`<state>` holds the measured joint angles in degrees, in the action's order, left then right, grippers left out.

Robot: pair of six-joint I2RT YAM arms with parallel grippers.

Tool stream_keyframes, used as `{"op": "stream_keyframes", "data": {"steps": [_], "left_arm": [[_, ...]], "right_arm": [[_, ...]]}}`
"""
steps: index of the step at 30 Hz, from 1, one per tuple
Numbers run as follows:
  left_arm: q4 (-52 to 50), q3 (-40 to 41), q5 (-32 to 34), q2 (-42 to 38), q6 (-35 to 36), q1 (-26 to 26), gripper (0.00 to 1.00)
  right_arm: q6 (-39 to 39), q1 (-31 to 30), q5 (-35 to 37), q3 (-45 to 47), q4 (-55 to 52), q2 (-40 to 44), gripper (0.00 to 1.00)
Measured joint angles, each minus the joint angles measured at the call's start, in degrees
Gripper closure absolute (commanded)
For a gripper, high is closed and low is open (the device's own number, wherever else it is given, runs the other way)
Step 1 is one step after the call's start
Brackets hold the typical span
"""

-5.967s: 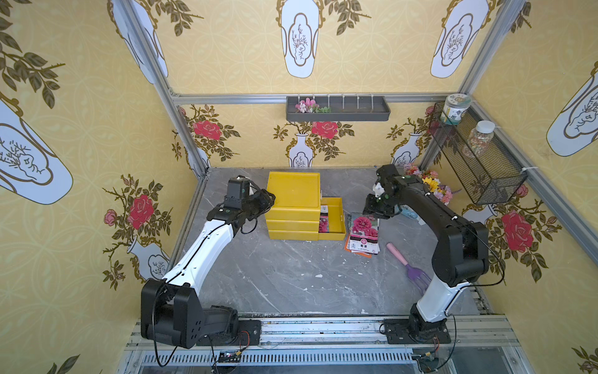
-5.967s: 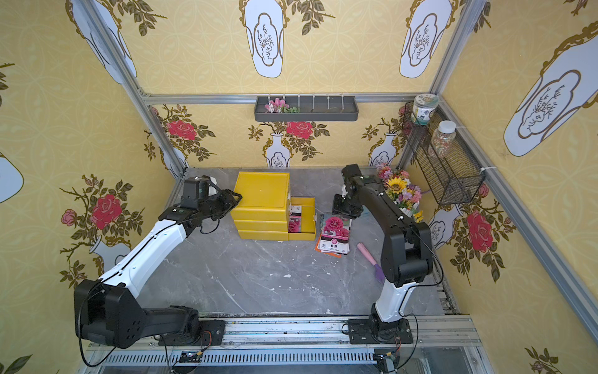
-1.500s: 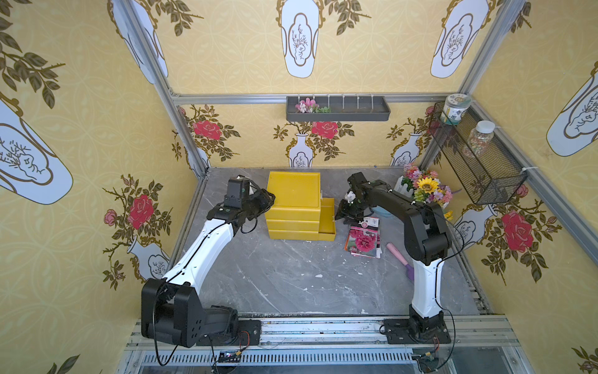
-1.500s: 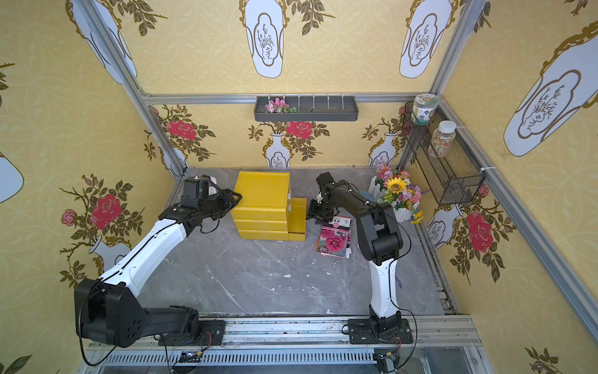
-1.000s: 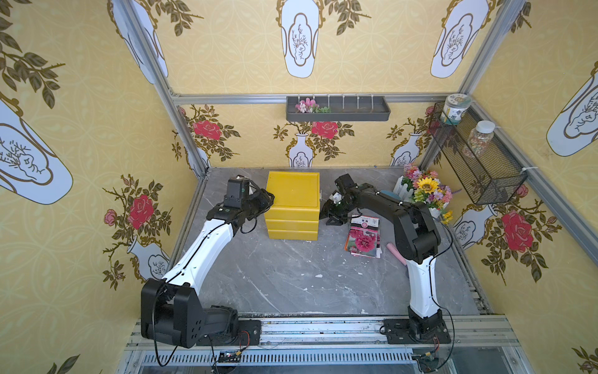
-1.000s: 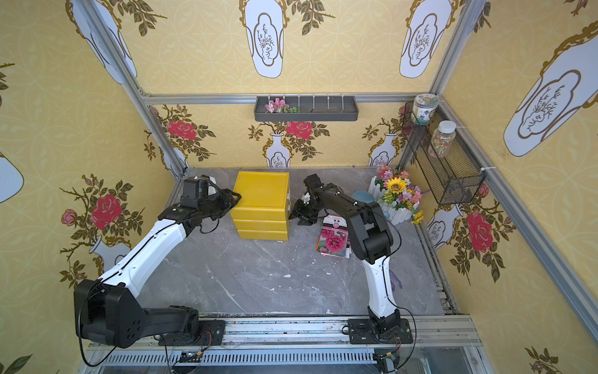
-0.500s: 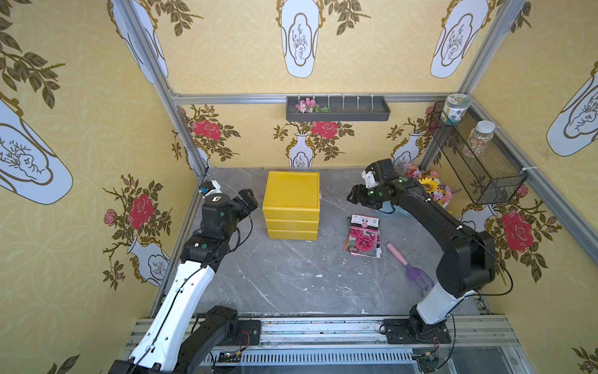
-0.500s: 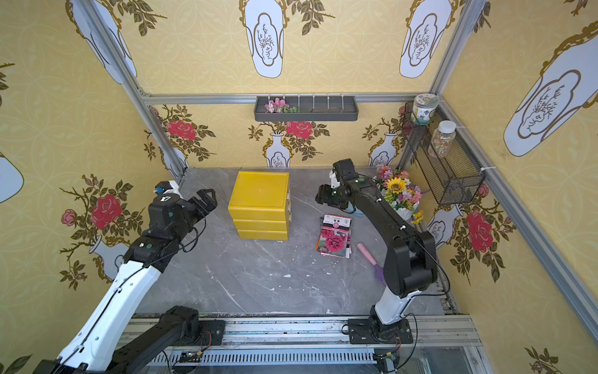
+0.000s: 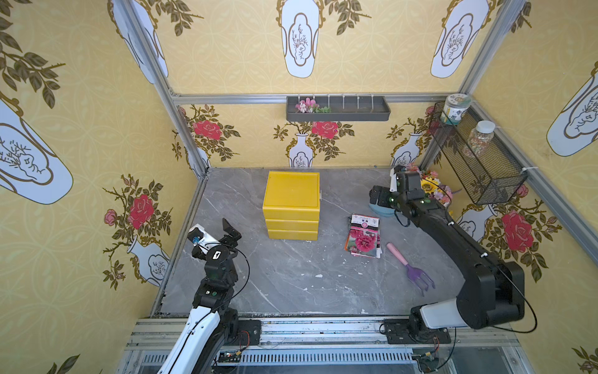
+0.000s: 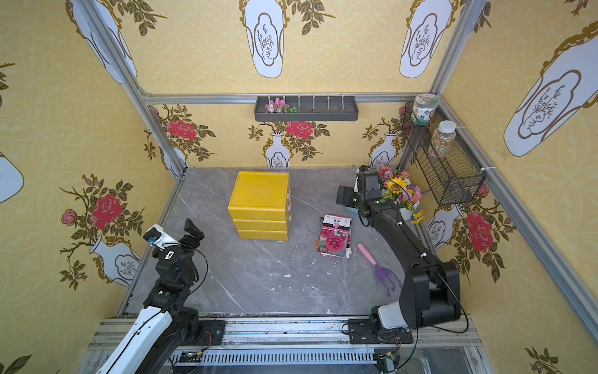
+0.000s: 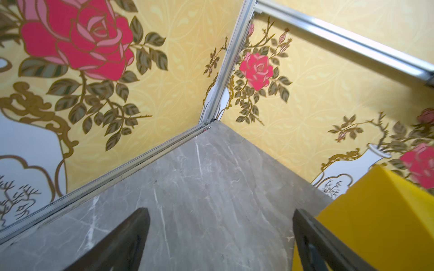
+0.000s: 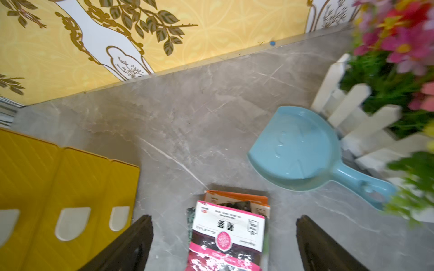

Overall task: Take the seed bags out of the drawer
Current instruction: Reset both arms

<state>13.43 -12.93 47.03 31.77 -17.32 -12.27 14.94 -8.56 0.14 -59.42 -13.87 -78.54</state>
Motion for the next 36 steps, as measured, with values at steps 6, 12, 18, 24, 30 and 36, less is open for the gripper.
{"op": "stream_keyframes", "data": {"steps": [6,12,18,24,30,36], "left_arm": [[6.73,6.56,3.08,8.24,0.02,0.0,0.0],[15.19,7.58,1.25,18.38,2.14,0.76,0.0],[29.59,8.44,-3.93,26.82,7.74,5.01,0.0],[43.19,10.01,-11.93,35.45,8.83,12.0,0.0],[53.83,11.17,-20.9,43.89,11.34,12.48,0.0],[56.02,9.03,-24.26,45.79,12.33,12.63,0.0]], "right_arm": [[-9.29,1.68,7.85,15.87,13.75,5.11,0.03],[-12.68,4.33,11.69,30.36,25.22,5.73,0.03],[-12.85,5.05,11.74,40.04,42.1,0.57,0.03],[-12.85,5.95,10.4,45.81,57.31,-3.06,0.03],[-12.85,6.82,8.7,45.75,60.83,-3.72,0.03],[-12.83,6.93,7.63,45.77,62.29,-3.89,0.03]]}}
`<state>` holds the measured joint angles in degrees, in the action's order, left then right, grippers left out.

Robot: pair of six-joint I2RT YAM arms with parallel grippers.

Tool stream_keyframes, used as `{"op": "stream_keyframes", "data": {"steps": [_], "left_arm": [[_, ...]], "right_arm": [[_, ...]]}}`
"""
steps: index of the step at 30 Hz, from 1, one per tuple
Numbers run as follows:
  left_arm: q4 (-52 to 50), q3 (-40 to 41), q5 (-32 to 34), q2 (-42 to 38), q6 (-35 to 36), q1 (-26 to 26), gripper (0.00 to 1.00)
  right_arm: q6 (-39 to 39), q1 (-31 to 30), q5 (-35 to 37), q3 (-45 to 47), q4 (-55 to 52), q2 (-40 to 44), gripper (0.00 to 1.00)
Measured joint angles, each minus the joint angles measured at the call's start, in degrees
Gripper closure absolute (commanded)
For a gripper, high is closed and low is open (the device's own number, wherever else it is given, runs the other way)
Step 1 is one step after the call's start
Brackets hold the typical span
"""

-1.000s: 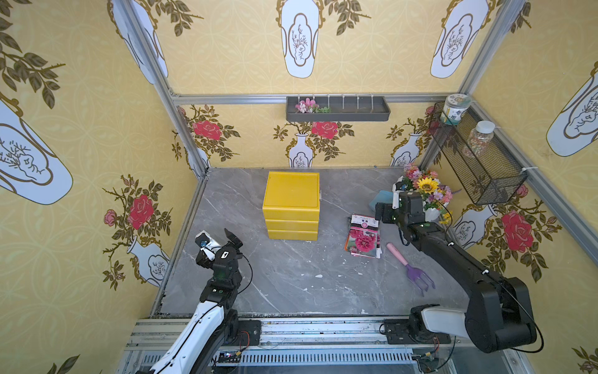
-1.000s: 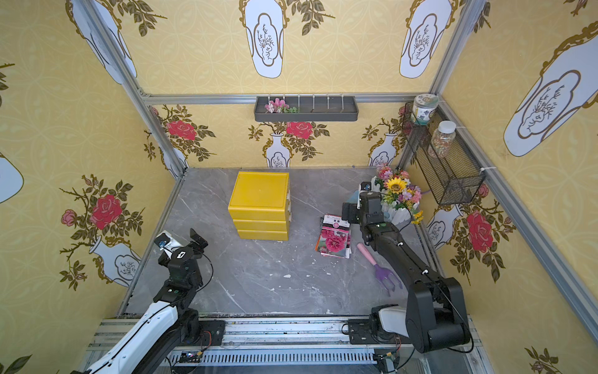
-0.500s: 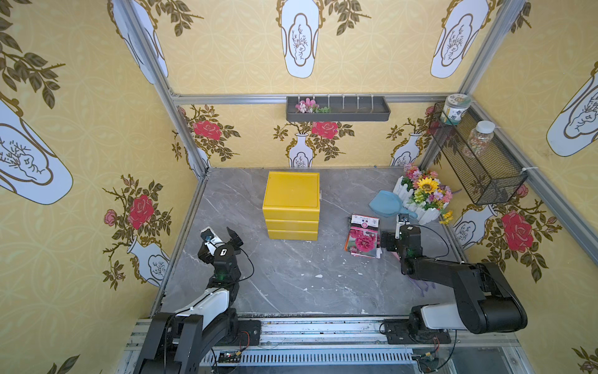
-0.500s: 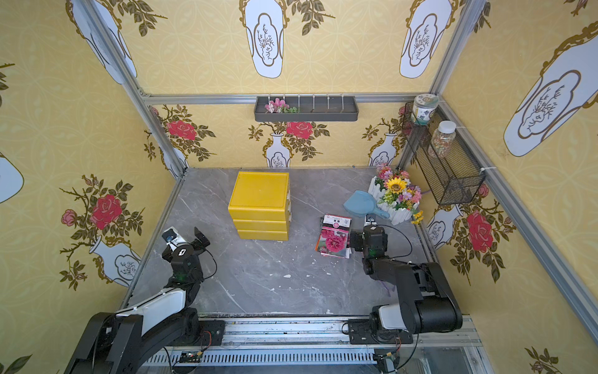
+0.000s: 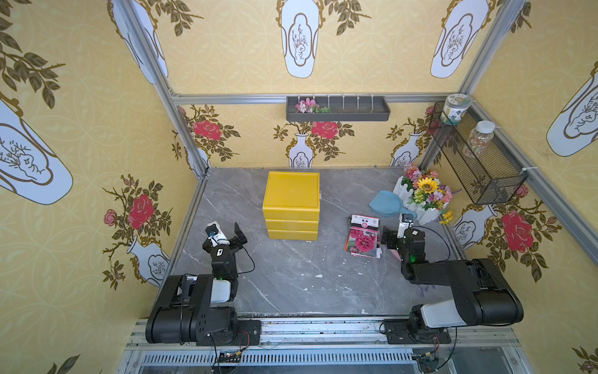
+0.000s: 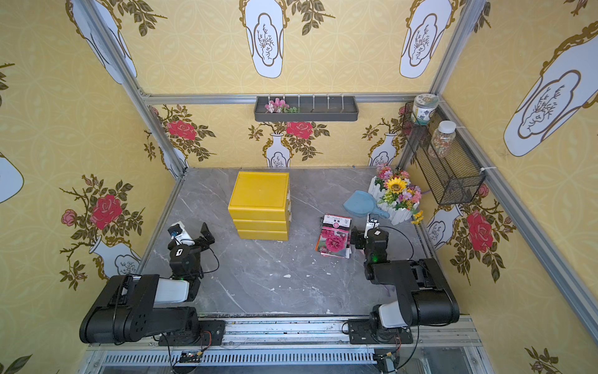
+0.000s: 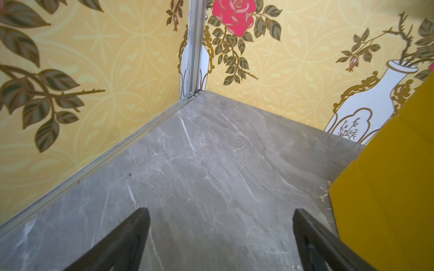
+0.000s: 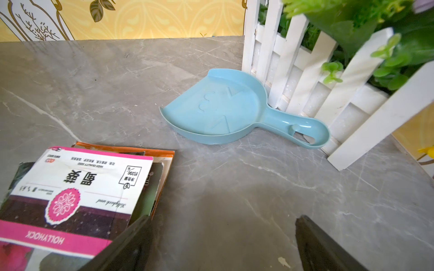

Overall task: Take the seed bags out of the drawer
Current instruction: Reset both arms

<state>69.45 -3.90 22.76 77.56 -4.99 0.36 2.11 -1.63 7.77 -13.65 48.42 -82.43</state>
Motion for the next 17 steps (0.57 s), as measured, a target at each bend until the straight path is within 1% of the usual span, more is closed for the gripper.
{"op": "stream_keyframes", "data": {"steps": [17], "left_arm": [[-0.07,-0.15,-0.5,0.09,0.46,0.11,0.0]], "right_arm": [[-0.04,0.13,-0.61,-0.42,1.01,-0.31,0.03]]}}
